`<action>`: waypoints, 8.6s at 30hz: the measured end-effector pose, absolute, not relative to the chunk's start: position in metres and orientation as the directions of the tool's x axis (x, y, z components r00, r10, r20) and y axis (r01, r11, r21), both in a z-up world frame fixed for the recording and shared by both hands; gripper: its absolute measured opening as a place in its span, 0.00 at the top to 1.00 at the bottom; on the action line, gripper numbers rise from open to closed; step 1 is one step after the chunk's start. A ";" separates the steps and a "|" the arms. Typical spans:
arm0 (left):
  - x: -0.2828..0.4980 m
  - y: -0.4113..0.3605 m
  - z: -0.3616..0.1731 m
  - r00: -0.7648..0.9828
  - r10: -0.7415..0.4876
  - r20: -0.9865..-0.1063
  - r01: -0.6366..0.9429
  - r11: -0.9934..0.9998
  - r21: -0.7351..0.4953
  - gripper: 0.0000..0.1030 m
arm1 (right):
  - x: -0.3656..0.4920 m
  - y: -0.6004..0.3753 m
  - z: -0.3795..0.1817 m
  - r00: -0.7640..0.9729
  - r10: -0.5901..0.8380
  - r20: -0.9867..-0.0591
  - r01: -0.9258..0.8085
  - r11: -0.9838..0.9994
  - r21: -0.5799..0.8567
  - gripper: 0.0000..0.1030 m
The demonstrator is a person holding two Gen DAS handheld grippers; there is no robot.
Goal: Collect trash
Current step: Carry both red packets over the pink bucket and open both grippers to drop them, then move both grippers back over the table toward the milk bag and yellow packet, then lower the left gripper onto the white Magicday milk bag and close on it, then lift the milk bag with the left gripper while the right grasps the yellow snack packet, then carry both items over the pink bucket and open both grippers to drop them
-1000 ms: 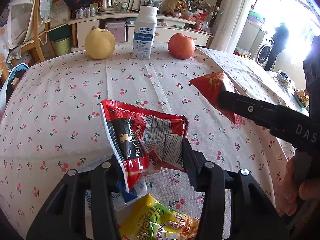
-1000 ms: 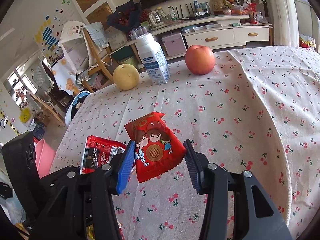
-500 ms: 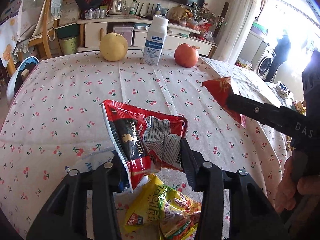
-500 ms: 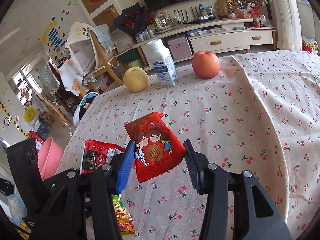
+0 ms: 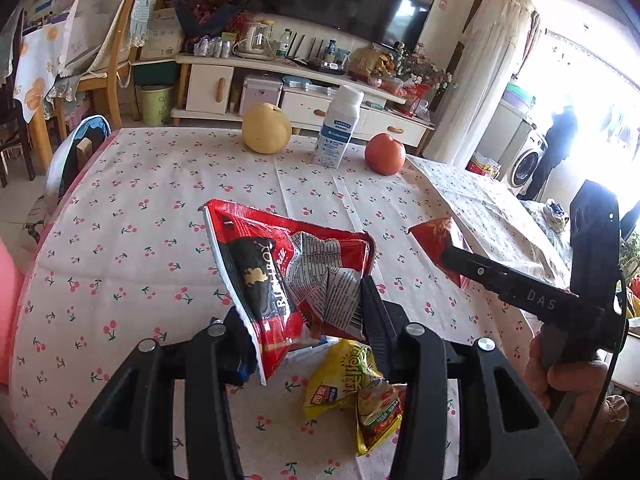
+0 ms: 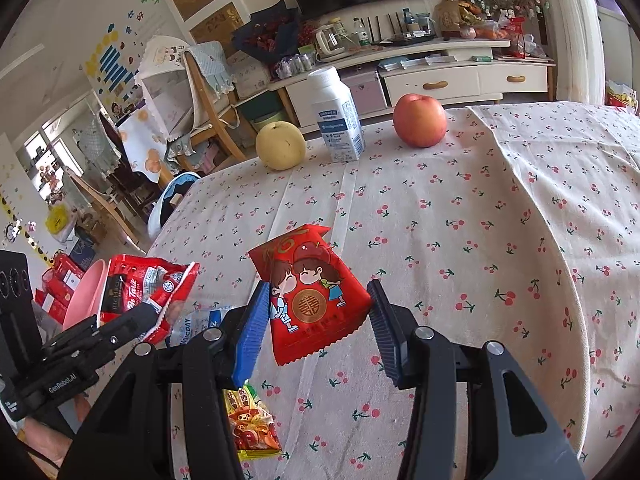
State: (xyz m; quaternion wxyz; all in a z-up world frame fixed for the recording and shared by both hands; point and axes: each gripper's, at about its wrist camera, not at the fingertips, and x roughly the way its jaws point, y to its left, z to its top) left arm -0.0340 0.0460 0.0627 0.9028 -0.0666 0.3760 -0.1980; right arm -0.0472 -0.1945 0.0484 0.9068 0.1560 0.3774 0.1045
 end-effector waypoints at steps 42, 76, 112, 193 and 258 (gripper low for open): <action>-0.040 0.373 0.095 0.818 0.038 -0.573 -0.378 0.787 -0.487 0.55 | -0.024 0.165 0.115 0.546 0.592 -0.593 -0.544 0.788 0.287 0.51; -0.029 0.369 0.092 0.822 0.112 -0.559 -0.390 0.826 -0.408 0.12 | -0.025 0.151 0.053 0.580 0.450 -0.679 -0.480 0.862 0.161 0.09; -0.032 0.236 0.093 0.802 -0.037 -0.596 -0.140 0.959 -0.248 0.11 | -0.083 0.005 0.069 0.738 0.255 -0.625 -0.271 0.960 0.072 0.08; -0.002 0.005 0.001 0.505 -0.312 -0.805 0.588 0.807 0.056 0.32 | -0.079 -0.097 -0.004 0.525 0.356 -0.773 -0.359 0.916 0.178 0.22; -0.020 0.141 0.078 0.729 -0.188 -0.658 0.141 0.982 -0.124 0.40 | -0.077 -0.070 0.052 0.665 0.352 -0.659 -0.329 0.930 0.165 0.78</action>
